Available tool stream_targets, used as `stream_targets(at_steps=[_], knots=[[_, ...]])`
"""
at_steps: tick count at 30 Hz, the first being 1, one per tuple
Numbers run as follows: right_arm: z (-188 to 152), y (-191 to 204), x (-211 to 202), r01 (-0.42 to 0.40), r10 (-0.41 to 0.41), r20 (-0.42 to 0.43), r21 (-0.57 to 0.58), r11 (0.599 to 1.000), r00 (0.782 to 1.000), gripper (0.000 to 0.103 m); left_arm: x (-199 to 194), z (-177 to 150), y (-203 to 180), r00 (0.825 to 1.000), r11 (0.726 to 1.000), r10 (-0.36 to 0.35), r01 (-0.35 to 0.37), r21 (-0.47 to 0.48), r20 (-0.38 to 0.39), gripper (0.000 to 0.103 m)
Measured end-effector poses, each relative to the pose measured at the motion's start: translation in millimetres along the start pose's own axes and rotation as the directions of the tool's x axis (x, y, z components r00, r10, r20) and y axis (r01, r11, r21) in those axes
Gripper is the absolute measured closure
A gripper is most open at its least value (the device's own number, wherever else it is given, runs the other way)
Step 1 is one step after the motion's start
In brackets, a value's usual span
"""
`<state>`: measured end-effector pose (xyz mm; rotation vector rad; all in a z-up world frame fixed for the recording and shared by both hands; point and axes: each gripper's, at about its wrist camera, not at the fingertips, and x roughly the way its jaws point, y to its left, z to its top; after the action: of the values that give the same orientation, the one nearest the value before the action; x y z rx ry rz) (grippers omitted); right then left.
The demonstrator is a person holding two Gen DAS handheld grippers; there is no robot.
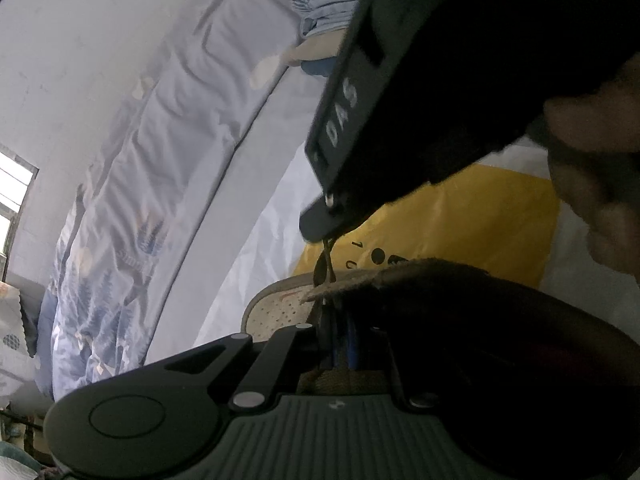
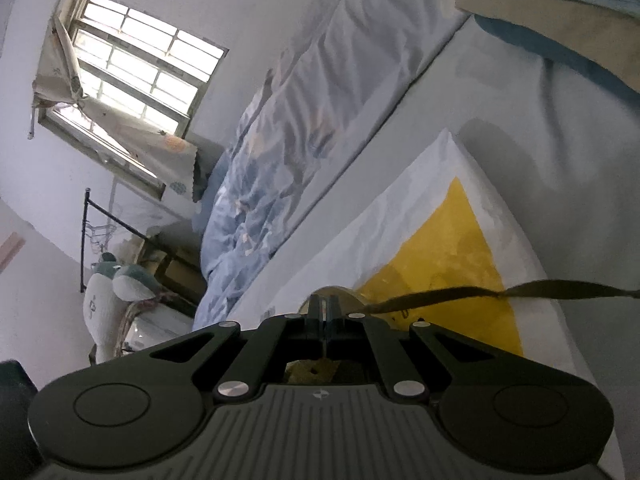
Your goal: Lace up shoes with both hands
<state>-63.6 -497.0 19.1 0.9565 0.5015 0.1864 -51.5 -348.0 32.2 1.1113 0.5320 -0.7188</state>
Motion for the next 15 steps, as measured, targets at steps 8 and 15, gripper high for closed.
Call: stream_targets(at_steps=[8, 15], knots=[[14.9, -9.5, -10.4, 0.026, -0.027, 0.06, 0.017, 1.0, 0.998, 0.103, -4.6, -10.6, 6.0, 1.0, 1.0, 0.012, -0.012, 0.006, 0.009, 0.073], [16.9, -5.6, -12.3, 0.022, -0.022, 0.085, 0.005, 1.0, 0.996, 0.1, -16.8, -13.7, 10.2, 0.999, 0.999, 0.036, -0.036, -0.021, 0.014, 0.052]])
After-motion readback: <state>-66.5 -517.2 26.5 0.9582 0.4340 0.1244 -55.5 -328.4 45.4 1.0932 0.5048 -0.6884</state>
